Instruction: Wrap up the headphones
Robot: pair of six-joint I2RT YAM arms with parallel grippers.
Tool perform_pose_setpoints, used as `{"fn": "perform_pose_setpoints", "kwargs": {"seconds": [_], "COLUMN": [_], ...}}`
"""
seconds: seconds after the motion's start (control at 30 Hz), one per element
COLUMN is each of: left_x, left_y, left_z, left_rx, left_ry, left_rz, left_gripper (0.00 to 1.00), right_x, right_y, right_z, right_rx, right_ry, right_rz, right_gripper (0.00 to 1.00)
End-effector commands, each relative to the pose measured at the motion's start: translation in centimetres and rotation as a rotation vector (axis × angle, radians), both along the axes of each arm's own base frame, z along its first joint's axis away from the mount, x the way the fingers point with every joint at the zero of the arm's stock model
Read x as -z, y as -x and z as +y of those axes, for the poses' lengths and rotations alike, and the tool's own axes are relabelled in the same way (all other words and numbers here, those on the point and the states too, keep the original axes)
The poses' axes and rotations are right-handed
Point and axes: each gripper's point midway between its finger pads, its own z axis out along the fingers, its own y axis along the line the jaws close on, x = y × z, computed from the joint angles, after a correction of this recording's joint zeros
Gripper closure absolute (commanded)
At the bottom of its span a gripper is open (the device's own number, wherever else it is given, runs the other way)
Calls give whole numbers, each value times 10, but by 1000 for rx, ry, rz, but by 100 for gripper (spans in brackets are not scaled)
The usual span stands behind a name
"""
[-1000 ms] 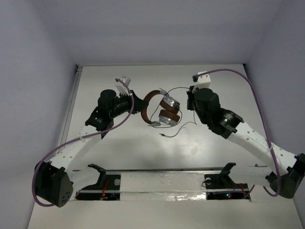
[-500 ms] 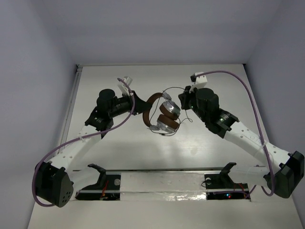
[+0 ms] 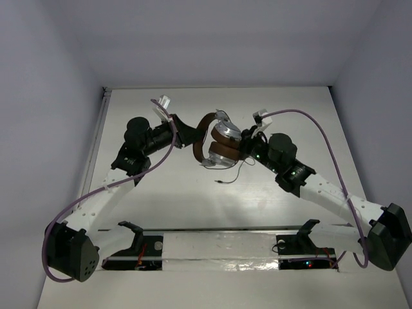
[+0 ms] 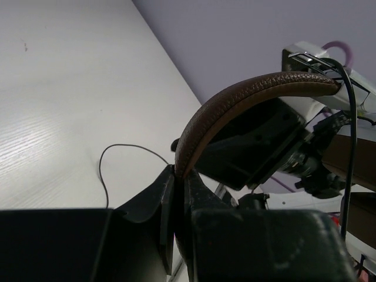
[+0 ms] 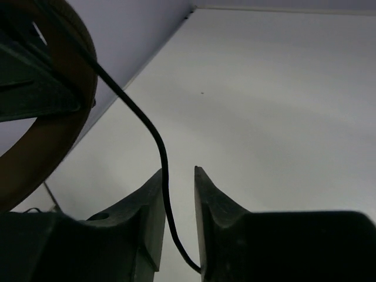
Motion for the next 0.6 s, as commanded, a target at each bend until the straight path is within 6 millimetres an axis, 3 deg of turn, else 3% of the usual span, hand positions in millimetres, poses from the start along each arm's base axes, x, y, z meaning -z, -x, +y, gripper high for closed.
{"fn": "perform_pose_setpoints", "kwargs": {"seconds": [0.0, 0.27, 0.53, 0.57], "left_x": [-74, -101, -145, -147], "left_y": [12, 12, 5, 5], "left_z": [2, 9, 19, 19], "left_rx": [19, -20, -58, -57], "left_ry": [132, 150, 214, 217], "left_rz": [-147, -139, -180, -180], "left_gripper": [100, 100, 100, 100], "right_x": [-26, -13, 25, 22], "right_y": [13, 29, 28, 28], "right_z": [21, 37, 49, 50], "right_rx": [-142, -279, -326, -327], "right_ry": [-118, -151, -122, -128], "right_rz": [-105, -123, -59, -67], "right_gripper": [67, 55, 49, 49]}}
